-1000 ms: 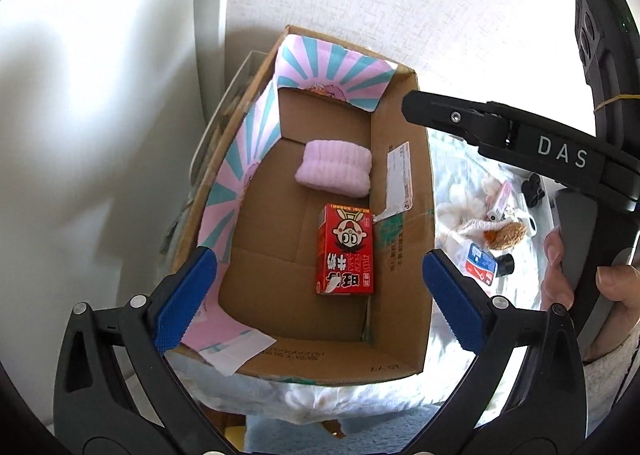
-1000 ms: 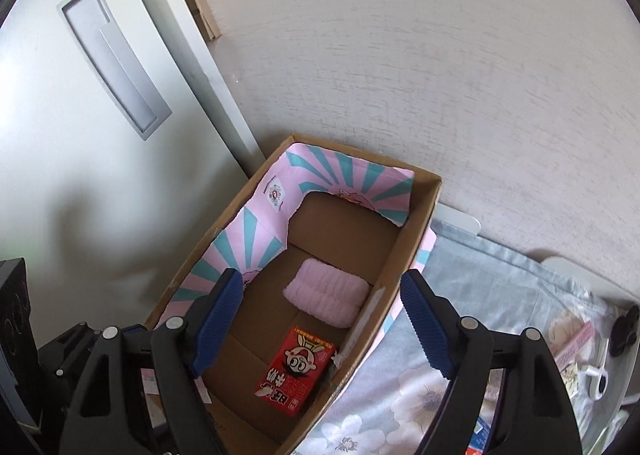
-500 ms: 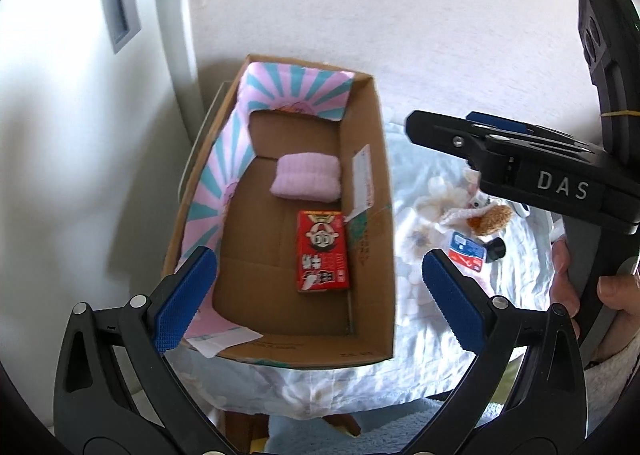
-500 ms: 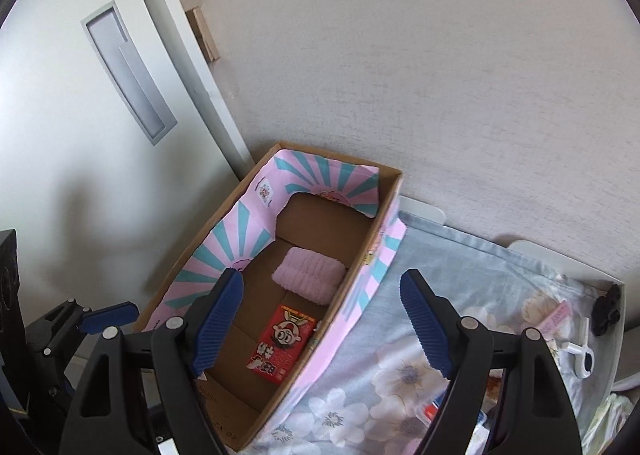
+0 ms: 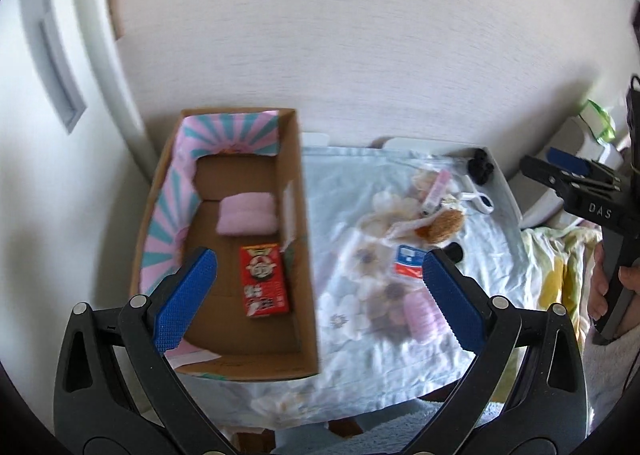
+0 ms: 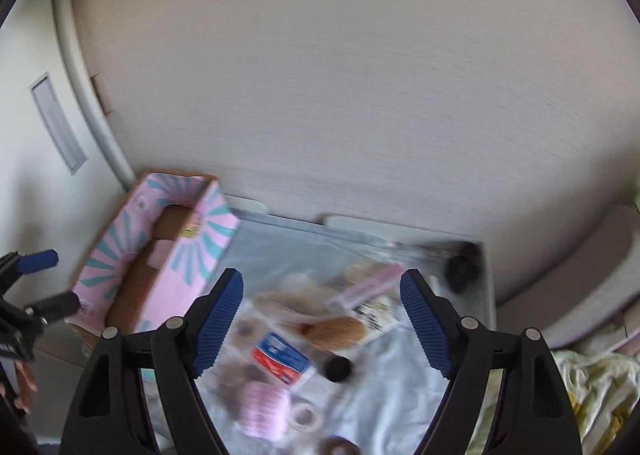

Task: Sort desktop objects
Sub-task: 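Move both tools back over the tray toward the remaining items, then grasp the second pink scrunchie with the left tool while the right tool grasps the brown hair tie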

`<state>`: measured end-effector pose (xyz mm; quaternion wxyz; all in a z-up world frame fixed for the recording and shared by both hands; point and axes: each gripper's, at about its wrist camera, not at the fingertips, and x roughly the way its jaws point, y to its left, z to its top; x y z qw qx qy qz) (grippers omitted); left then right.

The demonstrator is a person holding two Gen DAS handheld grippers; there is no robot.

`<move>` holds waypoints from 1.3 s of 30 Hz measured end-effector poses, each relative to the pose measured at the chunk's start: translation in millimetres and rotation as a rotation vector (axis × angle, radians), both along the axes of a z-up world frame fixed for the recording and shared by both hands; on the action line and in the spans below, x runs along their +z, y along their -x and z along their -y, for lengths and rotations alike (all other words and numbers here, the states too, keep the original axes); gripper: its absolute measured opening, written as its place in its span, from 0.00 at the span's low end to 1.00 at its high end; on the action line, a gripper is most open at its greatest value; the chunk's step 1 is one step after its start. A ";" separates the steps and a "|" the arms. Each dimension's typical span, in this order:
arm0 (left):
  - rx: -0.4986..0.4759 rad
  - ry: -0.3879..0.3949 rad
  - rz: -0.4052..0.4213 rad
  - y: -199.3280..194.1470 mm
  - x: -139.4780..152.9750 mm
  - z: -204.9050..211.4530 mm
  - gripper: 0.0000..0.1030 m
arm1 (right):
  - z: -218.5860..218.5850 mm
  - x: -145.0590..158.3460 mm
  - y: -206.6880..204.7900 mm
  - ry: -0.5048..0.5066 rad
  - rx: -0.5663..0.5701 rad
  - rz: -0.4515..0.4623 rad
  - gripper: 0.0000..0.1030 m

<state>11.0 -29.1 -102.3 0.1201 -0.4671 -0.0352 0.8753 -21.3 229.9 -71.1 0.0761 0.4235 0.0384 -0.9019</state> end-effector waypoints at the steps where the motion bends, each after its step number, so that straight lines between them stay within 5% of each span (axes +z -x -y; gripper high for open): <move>1: -0.011 0.003 0.000 0.5 0.6 -5.3 0.99 | -11.6 -0.9 -4.4 0.001 -0.026 -0.003 0.76; 8: -0.132 0.058 0.032 -3.5 -9.4 -57.2 0.99 | -65.5 -15.2 -37.1 0.014 -0.119 0.014 0.76; 17: -0.251 0.146 0.139 -16.0 -63.4 -124.1 0.99 | -76.1 -71.3 -71.5 0.001 -0.060 0.115 0.76; 27: -0.250 0.170 0.274 -19.2 -140.0 -154.8 0.99 | -55.9 -142.7 -94.2 0.008 0.103 0.241 0.76; 39: -0.188 0.184 0.347 -12.1 -180.9 -160.9 0.99 | -49.7 -181.0 -97.6 -0.037 0.204 0.267 0.75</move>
